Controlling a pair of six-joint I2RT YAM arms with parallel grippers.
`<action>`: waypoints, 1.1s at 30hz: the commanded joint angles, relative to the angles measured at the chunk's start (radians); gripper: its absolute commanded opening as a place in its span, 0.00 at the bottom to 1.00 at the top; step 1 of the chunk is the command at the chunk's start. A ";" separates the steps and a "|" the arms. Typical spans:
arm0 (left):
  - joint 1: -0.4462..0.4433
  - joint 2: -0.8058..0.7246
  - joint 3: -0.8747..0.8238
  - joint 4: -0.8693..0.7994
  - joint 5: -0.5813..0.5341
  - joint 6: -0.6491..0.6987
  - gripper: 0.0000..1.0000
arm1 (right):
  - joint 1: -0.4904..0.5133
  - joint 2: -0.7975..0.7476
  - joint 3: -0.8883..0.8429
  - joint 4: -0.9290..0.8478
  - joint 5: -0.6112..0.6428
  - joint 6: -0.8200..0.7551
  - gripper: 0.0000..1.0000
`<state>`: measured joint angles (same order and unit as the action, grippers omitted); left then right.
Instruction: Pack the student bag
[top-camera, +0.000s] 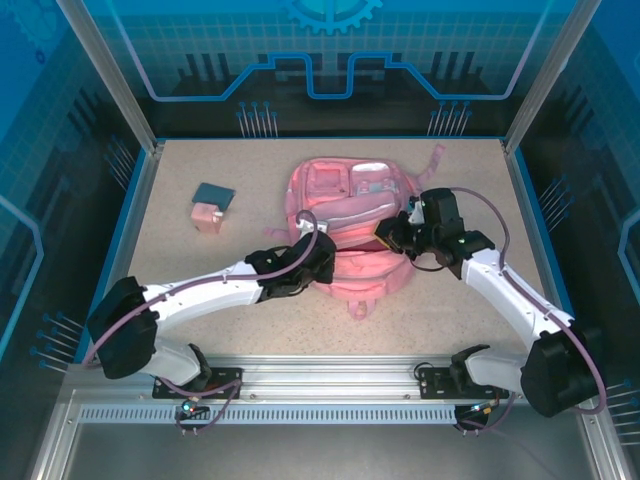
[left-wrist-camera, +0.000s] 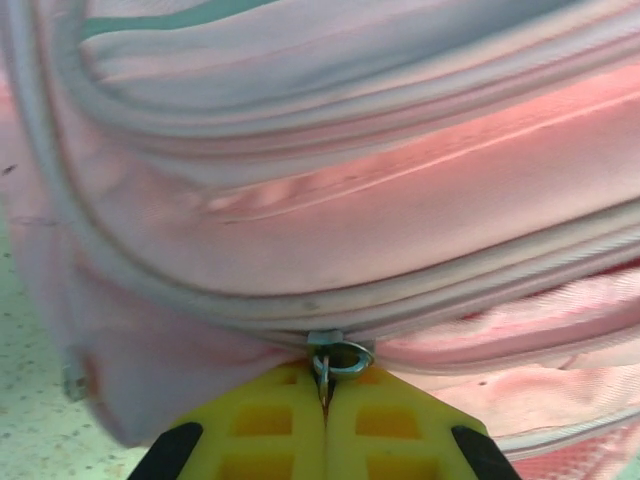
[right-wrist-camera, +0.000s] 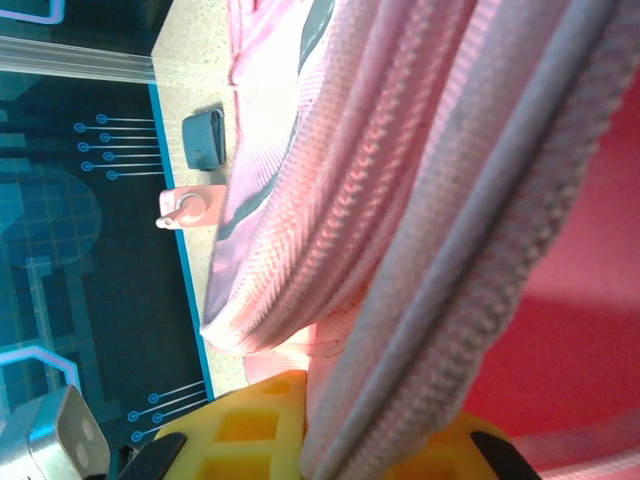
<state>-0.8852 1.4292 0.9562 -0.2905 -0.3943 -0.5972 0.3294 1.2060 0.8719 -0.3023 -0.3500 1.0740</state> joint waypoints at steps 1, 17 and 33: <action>0.088 -0.053 -0.053 -0.089 -0.090 0.044 0.00 | -0.052 -0.036 0.038 -0.058 0.085 -0.069 0.00; 0.307 -0.066 -0.063 0.004 0.287 0.435 0.00 | -0.089 -0.049 0.069 -0.116 0.069 -0.126 0.00; 0.408 0.080 0.054 0.032 0.176 0.401 0.18 | -0.113 -0.045 0.076 -0.092 -0.067 -0.166 0.00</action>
<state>-0.5610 1.4818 0.9752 -0.2302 -0.0723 -0.1818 0.2672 1.1908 0.9051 -0.3740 -0.4095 0.9688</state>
